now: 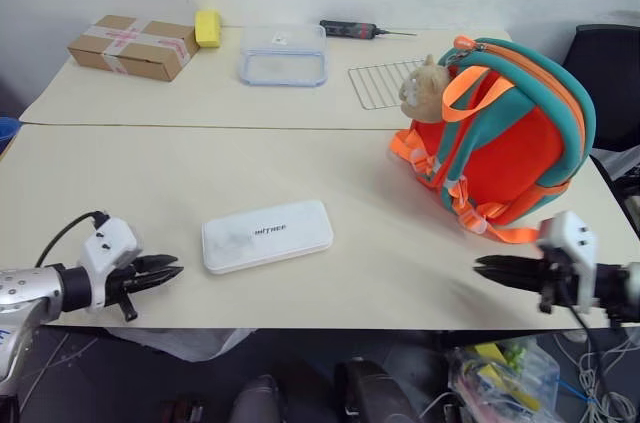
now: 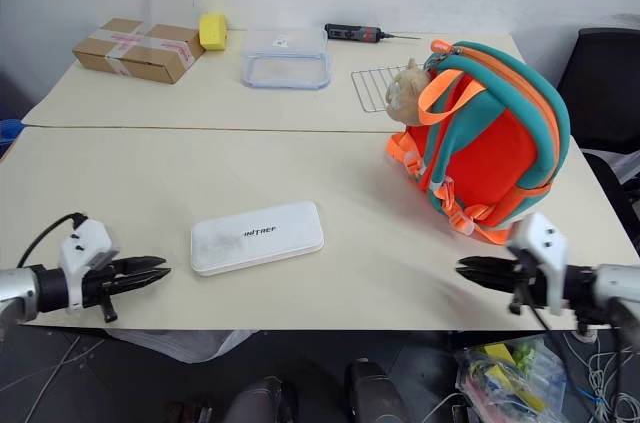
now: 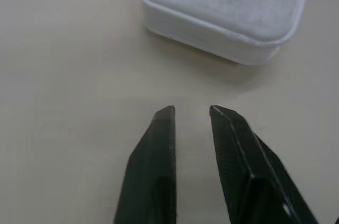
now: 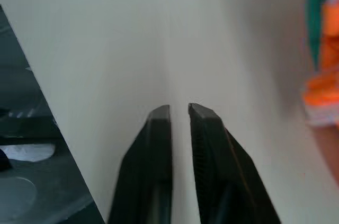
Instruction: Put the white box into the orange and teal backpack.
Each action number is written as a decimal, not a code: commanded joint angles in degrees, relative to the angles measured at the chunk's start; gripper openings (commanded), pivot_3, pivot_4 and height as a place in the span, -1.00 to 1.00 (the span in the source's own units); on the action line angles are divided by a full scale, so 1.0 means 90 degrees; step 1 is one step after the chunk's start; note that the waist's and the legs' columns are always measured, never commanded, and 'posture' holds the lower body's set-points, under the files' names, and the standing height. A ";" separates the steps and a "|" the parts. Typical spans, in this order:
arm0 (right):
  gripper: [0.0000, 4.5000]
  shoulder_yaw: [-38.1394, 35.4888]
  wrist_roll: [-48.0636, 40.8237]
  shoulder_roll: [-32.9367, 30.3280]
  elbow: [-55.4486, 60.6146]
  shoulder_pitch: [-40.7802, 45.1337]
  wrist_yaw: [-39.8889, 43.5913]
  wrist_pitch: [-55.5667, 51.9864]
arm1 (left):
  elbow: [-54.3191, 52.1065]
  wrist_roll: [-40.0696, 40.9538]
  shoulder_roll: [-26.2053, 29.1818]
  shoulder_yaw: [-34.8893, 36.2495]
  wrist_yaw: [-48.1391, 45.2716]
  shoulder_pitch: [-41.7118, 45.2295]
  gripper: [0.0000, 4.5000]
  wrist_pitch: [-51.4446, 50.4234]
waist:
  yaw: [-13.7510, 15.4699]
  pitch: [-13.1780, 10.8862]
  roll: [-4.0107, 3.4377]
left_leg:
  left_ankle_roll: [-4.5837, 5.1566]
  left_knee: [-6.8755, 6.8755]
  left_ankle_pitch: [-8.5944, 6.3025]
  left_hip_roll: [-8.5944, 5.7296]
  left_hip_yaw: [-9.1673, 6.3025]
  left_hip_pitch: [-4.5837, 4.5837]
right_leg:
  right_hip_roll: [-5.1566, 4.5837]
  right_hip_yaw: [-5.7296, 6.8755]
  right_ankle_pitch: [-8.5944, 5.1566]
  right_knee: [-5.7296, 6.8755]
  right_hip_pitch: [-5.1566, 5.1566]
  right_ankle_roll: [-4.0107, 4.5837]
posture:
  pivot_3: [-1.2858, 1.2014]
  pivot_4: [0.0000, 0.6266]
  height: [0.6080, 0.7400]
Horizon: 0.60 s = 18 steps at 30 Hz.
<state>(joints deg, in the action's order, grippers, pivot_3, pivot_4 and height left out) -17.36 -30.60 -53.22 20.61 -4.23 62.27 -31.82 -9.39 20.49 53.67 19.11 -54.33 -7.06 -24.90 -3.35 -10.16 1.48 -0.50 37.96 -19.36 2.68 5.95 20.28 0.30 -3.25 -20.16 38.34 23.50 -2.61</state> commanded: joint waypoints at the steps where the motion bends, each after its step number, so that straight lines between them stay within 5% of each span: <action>1: -1.00 0.0781 0.0115 0.0498 0.0437 0.0851 -0.0737 -0.0166 | -0.0135 -0.0008 0.0122 -0.0094 -0.0046 0.0242 -0.99 -0.0094 | -0.0013 0.0000 0.0004 | -0.0001 0.0005 0.0000 0.0000 0.0000 -0.0001 | 0.0000 0.0000 0.0000 0.0007 0.0000 0.0000 | 0.03 -0.52 1.00; 7: -1.00 0.2545 0.1113 0.1726 -0.0374 0.2618 -0.1571 -0.0154 | -0.0184 -0.0125 0.0115 -0.0764 -0.0235 0.0808 -0.99 -0.0040 | 0.0003 0.0000 0.0004 | -0.0006 0.0008 0.0003 -0.0001 0.0000 0.0007 | 0.0000 0.0001 -0.0003 0.0022 0.0019 0.0006 | 0.03 -0.52 1.00; 18: -1.00 0.3621 0.2172 0.3055 -0.1737 0.3913 -0.2207 0.0102 | 0.0916 -0.0479 -0.0007 -0.1418 -0.0401 0.2045 -0.99 0.0354 | 0.0008 0.0000 0.0004 | -0.0007 0.0025 0.0006 -0.0002 0.0001 0.0019 | -0.0001 0.0004 -0.0005 0.0046 0.0037 0.0010 | 0.03 -0.52 1.00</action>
<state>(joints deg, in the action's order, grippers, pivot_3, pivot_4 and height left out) 16.03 -11.25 -25.61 4.03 30.40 42.43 -31.83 -2.06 16.78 53.79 6.42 -57.39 10.43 -23.03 -3.28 -10.16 1.51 -0.56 38.19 -19.31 2.66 5.96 20.51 0.29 -3.21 -20.21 38.75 23.87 -2.52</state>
